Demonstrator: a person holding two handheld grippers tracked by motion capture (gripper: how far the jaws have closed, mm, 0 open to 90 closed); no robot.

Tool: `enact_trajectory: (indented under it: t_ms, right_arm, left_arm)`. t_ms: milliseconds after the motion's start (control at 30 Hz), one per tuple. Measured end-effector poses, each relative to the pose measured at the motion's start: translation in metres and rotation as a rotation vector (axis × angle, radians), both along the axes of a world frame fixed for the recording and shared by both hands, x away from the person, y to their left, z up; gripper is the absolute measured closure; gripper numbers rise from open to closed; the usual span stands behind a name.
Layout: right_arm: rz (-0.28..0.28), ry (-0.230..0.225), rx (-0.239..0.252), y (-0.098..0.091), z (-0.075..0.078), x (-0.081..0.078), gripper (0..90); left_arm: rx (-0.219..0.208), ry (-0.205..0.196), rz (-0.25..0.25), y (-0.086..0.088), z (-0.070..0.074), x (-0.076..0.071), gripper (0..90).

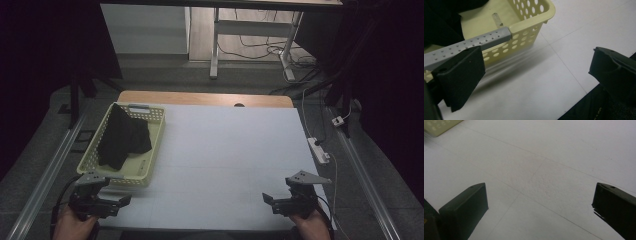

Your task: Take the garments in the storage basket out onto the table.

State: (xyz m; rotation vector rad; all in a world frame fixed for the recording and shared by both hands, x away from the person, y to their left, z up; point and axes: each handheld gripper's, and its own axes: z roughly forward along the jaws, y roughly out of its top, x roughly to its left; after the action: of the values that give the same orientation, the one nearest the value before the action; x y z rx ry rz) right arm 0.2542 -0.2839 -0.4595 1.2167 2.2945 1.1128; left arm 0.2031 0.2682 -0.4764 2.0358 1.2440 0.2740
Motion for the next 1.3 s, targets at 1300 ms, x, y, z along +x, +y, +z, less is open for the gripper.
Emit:
enact_trajectory:
  t_ms: [1300]
  right_arm:
    - [0.049, 0.040, -0.002, 0.002, -0.001, 0.003, 0.1]
  left_arm:
    - [-0.036, -0.031, 0.024, 0.005, 0.010, 0.003, 0.0]
